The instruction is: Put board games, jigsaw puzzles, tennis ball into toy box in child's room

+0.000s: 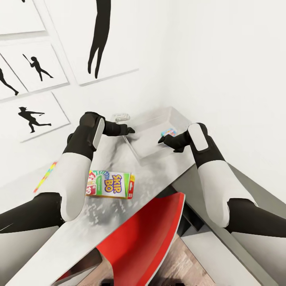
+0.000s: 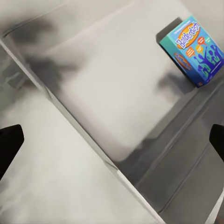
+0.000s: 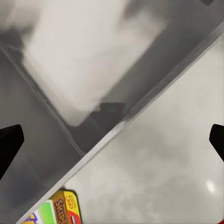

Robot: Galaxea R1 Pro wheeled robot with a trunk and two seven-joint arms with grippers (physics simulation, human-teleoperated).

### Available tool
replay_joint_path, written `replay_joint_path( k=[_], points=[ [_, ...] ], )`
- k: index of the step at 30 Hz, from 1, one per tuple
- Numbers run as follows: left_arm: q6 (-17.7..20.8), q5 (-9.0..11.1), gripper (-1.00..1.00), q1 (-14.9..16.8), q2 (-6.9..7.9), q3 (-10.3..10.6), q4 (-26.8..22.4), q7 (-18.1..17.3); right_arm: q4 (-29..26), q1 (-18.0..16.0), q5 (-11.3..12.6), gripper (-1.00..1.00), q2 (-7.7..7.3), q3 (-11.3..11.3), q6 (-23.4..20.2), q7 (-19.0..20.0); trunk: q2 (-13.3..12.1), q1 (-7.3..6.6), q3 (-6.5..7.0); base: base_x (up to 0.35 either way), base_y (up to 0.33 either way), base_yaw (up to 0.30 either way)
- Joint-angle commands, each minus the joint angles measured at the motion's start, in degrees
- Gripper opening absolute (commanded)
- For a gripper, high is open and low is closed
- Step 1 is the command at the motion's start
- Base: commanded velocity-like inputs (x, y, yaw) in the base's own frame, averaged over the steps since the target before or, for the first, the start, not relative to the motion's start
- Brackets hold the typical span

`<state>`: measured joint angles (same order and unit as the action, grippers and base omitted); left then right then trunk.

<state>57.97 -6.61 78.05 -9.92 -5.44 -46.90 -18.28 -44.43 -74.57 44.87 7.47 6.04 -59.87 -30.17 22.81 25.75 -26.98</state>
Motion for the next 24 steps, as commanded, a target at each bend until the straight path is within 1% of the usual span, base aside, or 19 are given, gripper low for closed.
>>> replay_joint_path(
  k=[1,13,24],
  points=[
    [0.2,-0.6,1.00,0.1,-0.08,-0.3,0.0,-0.5,0.0,-0.1,0.6,1.00,0.06,0.2,-0.1,-0.6,0.1,0.03,-0.19,0.000,0.000,0.000],
    [0.2,-0.6,1.00,0.1,-0.08,-0.2,-0.2,-0.5,-0.1,-0.1,0.6,1.00,0.08,0.2,-0.1,-0.6,0.1,0.03,-1.30,0.000,0.000,0.000],
    [0.4,-0.5,1.00,0.1,-0.08,-0.2,-2.4,-0.7,-1.1,-0.1,0.6,1.00,0.04,0.2,-0.1,-0.6,0.1,0.03,-2.31,0.000,0.000,0.000]
  ],
)
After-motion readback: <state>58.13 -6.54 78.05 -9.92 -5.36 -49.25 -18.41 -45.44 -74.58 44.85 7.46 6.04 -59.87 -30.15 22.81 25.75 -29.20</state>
